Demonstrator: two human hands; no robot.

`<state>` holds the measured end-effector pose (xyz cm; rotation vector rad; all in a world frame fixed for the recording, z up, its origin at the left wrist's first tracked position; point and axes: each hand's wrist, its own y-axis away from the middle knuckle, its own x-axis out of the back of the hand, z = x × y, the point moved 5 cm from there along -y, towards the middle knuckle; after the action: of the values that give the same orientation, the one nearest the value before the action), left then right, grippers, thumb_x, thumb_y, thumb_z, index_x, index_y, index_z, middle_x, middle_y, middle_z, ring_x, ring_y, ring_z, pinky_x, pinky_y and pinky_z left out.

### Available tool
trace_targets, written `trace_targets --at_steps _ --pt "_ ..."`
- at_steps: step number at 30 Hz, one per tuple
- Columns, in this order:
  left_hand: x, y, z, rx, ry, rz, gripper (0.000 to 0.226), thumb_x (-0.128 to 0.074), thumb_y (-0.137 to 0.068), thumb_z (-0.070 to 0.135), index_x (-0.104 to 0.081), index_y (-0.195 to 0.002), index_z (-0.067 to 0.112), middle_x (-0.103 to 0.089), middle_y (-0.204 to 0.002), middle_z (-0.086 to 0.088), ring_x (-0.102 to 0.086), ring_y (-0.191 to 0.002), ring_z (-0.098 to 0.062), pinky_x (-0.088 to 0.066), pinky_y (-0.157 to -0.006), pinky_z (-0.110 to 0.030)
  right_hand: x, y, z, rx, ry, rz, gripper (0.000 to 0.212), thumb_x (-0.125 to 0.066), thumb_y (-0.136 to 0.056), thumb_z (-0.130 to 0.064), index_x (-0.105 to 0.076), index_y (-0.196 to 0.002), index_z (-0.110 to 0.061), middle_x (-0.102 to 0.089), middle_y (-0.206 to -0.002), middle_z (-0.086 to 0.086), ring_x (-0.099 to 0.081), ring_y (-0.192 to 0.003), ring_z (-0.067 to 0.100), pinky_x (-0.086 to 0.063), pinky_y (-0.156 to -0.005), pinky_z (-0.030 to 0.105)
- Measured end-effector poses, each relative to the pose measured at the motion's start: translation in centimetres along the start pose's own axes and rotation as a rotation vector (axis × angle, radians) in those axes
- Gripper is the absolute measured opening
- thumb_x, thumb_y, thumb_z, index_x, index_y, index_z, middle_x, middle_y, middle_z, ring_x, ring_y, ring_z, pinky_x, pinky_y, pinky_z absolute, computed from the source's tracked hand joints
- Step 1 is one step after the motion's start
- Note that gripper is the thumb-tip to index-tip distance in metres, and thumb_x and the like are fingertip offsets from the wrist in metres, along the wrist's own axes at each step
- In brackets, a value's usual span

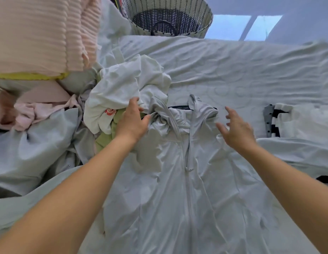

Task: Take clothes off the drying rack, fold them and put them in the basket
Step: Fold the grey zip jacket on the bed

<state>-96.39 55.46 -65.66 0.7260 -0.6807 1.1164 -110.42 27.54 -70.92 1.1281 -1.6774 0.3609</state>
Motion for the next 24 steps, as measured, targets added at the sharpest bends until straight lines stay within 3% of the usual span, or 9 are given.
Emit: trace_targets --at_steps 5,8,11,15,17,19,21,24 --pt "-2.2 -2.9 -0.6 -0.092 -0.454 -0.149 0.052 -0.062 -0.088 0.042 -0.037 -0.129 0.023 -0.065 -0.113 -0.001 -0.061 -0.099 -0.03 -0.047 -0.072 -0.036 -0.7 -5.2 -0.9 -0.18 -0.164 0.03 0.058 -0.047 -0.096 -0.043 -0.027 -0.147 -0.021 -0.058 -0.128 0.011 -0.052 -0.12 0.034 -0.037 -0.103 0.047" --pt "-2.8 -3.9 -1.0 -0.199 -0.517 -0.113 0.045 -0.058 -0.09 0.041 -0.039 -0.126 0.023 -0.068 -0.107 -0.004 -0.063 -0.093 -0.034 -0.047 -0.067 -0.037 -1.6 -6.8 -1.0 -0.277 -0.068 0.0 0.054 -0.034 -0.099 -0.049 -0.031 -0.145 -0.021 -0.055 -0.133 0.015 -0.048 -0.125 0.036 -0.029 -0.103 0.045" --pt "-2.7 -4.5 -1.6 -0.282 -0.476 -0.06 0.045 -0.055 -0.091 0.04 -0.035 -0.129 0.026 -0.07 -0.099 -0.003 -0.064 -0.088 -0.035 -0.052 -0.067 -0.043 -2.2 -8.0 -1.3 -0.308 -0.009 -0.022 0.054 -0.031 -0.099 -0.052 -0.036 -0.142 -0.018 -0.054 -0.134 0.015 -0.047 -0.126 0.035 -0.028 -0.103 0.043" --pt "-2.2 -4.5 -0.7 -0.477 -0.458 0.057 0.041 -0.052 -0.093 0.038 -0.036 -0.128 0.026 -0.071 -0.089 -0.005 -0.065 -0.073 -0.036 -0.053 -0.059 -0.045 -2.4 -8.7 -0.9 -0.305 -0.198 0.021 0.053 -0.051 -0.094 -0.044 -0.04 -0.14 -0.019 -0.055 -0.134 0.011 -0.048 -0.125 0.031 -0.034 -0.105 0.043" --pt "-1.6 -4.1 1.1 -0.561 -0.384 0.149 0.033 -0.05 -0.094 0.036 -0.039 -0.123 0.025 -0.071 -0.081 -0.007 -0.064 -0.064 -0.036 -0.051 -0.055 -0.042 -1.7 -8.4 -1.0 -0.239 -0.347 0.109 0.049 -0.057 -0.092 -0.04 -0.046 -0.136 -0.022 -0.063 -0.114 0.007 -0.058 -0.109 0.024 -0.043 -0.097 0.039" --pt "-0.5 -3.7 3.4 -0.614 -0.245 0.246 0.029 -0.054 -0.092 0.024 -0.043 -0.119 0.021 -0.07 -0.079 -0.008 -0.064 -0.061 -0.036 -0.049 -0.054 -0.039 -0.3 -7.6 -1.4 -0.141 -0.549 0.232 0.04 -0.058 -0.092 -0.029 -0.052 -0.131 -0.023 -0.059 -0.081 -0.004 -0.058 -0.074 0.008 -0.045 -0.077 0.028" --pt "1.2 -3.1 5.4 -0.655 -0.049 0.31 0.034 -0.058 -0.088 0.013 -0.044 -0.118 0.018 -0.07 -0.092 -0.001 -0.067 -0.075 -0.029 -0.052 -0.062 -0.035 1.8 -6.3 -1.6 -0.051 -0.773 0.373 0.033 -0.056 -0.092 -0.015 -0.053 -0.124 -0.026 -0.049 -0.068 -0.009 -0.047 -0.055 0.001 -0.042 -0.063 0.02" --pt "3.5 -2.5 6.1 -0.675 0.137 0.341 0.037 -0.06 -0.091 0.012 -0.04 -0.123 0.015 -0.062 -0.111 0.009 -0.061 -0.101 -0.007 -0.047 -0.08 -0.014 4.5 -4.0 -1.2 0.048 -0.923 0.426 0.035 -0.054 -0.094 -0.008 -0.047 -0.12 -0.03 -0.05 -0.072 -0.007 -0.046 -0.055 0.0 -0.041 -0.057 0.015"
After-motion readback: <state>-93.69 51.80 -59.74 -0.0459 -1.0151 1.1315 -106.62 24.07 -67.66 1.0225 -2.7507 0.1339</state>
